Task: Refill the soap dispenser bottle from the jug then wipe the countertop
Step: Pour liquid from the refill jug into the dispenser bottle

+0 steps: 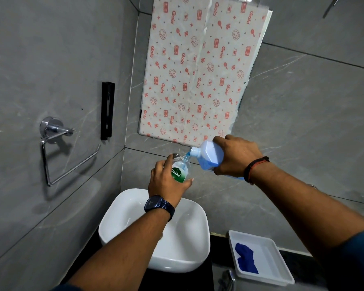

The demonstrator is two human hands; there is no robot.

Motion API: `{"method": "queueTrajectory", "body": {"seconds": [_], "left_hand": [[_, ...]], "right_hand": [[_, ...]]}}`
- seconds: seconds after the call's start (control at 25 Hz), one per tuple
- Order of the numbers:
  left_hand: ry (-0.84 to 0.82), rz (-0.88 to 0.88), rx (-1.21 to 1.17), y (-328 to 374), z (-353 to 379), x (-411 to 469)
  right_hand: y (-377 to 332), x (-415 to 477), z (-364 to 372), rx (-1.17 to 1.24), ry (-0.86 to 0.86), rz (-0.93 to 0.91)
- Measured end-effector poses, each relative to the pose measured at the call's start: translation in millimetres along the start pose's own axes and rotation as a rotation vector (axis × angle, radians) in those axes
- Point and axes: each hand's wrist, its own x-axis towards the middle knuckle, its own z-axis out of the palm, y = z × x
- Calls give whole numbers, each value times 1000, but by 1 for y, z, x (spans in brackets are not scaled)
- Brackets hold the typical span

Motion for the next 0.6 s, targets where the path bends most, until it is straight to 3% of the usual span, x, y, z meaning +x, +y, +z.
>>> {"method": "queueTrajectory", "body": {"seconds": [0.6], "left_hand": [[-7,-6,15,2,-2,2]], "right_hand": [[1,4,-2,-3,0,-8]]}}
